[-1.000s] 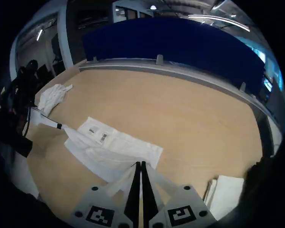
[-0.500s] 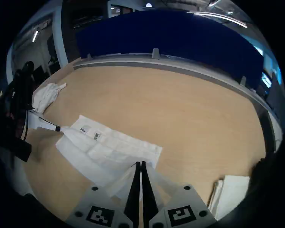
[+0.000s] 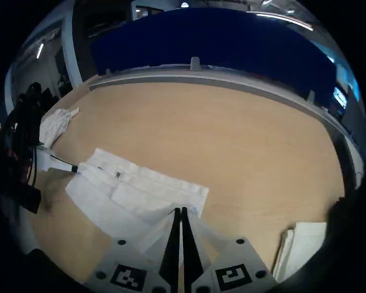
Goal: Fold towel
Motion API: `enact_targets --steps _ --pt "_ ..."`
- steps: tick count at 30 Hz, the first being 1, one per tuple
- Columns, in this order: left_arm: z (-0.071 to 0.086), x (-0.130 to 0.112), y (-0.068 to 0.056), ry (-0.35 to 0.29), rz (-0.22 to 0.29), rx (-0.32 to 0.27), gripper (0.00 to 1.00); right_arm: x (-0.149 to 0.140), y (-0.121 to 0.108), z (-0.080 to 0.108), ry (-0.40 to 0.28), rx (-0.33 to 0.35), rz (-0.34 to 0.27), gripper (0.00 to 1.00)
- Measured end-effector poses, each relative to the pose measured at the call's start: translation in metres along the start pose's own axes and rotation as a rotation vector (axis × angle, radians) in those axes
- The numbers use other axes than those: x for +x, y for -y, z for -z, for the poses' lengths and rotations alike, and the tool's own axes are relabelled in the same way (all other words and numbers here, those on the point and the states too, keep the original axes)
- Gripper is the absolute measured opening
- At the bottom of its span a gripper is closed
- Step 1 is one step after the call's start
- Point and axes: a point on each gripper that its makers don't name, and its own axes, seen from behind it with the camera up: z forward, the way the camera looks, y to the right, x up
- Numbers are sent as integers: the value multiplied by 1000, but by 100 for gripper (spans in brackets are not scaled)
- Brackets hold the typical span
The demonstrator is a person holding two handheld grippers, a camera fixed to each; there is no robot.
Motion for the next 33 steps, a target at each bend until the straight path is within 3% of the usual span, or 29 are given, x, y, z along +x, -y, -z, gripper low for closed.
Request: enact_targets --steps 10,14,16,24,27,30,33 --pt "-5 1 9 23 13 34 5 -3 -7 -9 11 -37 -12 5" --pt "-7 3 12 24 -2 51 6 -5 -9 -12 14 -55 -7 13" --pt "-8 6 14 18 -8 58 9 -5 -10 -12 13 -64 -6 23" --pt "-8 18 23 -1 13 87 36 -3 -16 -14 9 -89 -9 62" --pt "-6 21 26 -12 22 94 39 -2 -17 -13 6 -90 -7 68" --pt "-3 23 27 -25 24 98 39 -1 -18 -10 1 -97 -6 85" --pt "-1 25 28 -40 29 101 39 0 -18 -8 -1 -97 -9 89"
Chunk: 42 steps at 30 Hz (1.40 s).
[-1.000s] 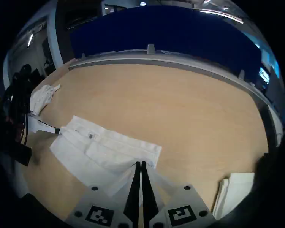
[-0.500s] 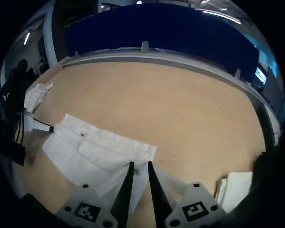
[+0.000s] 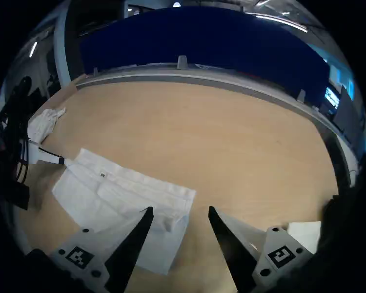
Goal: Fold towel
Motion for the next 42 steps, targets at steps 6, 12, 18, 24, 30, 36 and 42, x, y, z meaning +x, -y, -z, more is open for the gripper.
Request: enact_targets --steps 6,12,18,24,30,36,42 --pt "6 5 3 -33 32 2 39 2 1 3 -6 2 1 95" --pt "12 3 9 -41 56 6 39 5 3 5 -13 4 3 95" --pt "23 -7 16 -44 71 19 39 8 12 8 -22 19 14 97" --pt "37 -21 27 -50 94 35 39 9 30 7 -24 40 29 97" --pt "53 -36 44 -57 110 68 39 9 52 4 -22 70 45 97" --pt "71 -53 63 -64 123 103 39 9 78 2 -18 106 65 97" --pt "89 -74 80 -70 164 129 39 7 107 -3 -9 147 90 97"
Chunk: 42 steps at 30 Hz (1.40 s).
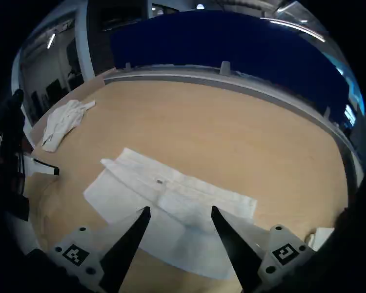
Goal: Fold towel
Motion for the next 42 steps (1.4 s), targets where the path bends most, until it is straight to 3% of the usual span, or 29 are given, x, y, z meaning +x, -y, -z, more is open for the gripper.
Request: enact_targets --steps 9,17,35,42 --pt "21 -18 28 -20 67 32 39 -5 39 -13 21 53 39 97" --pt "29 -27 41 -30 103 46 39 -15 63 -18 40 85 58 97" --pt "28 -31 41 -33 119 42 40 -24 70 -28 64 98 63 97" --pt "28 -30 41 -34 118 43 40 -15 65 -33 57 92 65 97"
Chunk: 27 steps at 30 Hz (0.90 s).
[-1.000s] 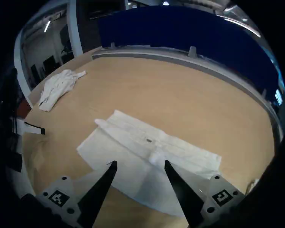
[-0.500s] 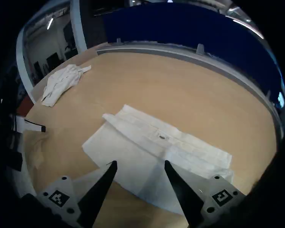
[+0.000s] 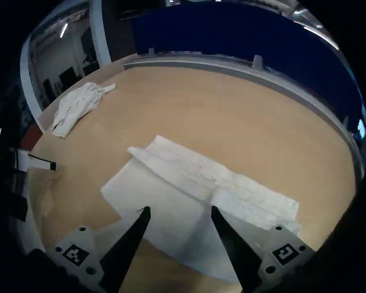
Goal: Fold towel
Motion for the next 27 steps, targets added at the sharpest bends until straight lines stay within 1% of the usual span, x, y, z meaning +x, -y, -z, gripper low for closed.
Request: enact_targets --steps 13,17,21,27 --pt "1 2 1 -1 6 3 40 30 -21 -6 -24 -21 22 97" --pt "1 2 0 -1 6 2 40 36 -24 -5 -30 -23 23 97" --pt "1 3 -1 -2 6 -1 40 37 -24 -3 -33 -24 23 97" --pt "0 5 -3 -2 -1 0 40 32 -25 0 -30 -25 20 97"
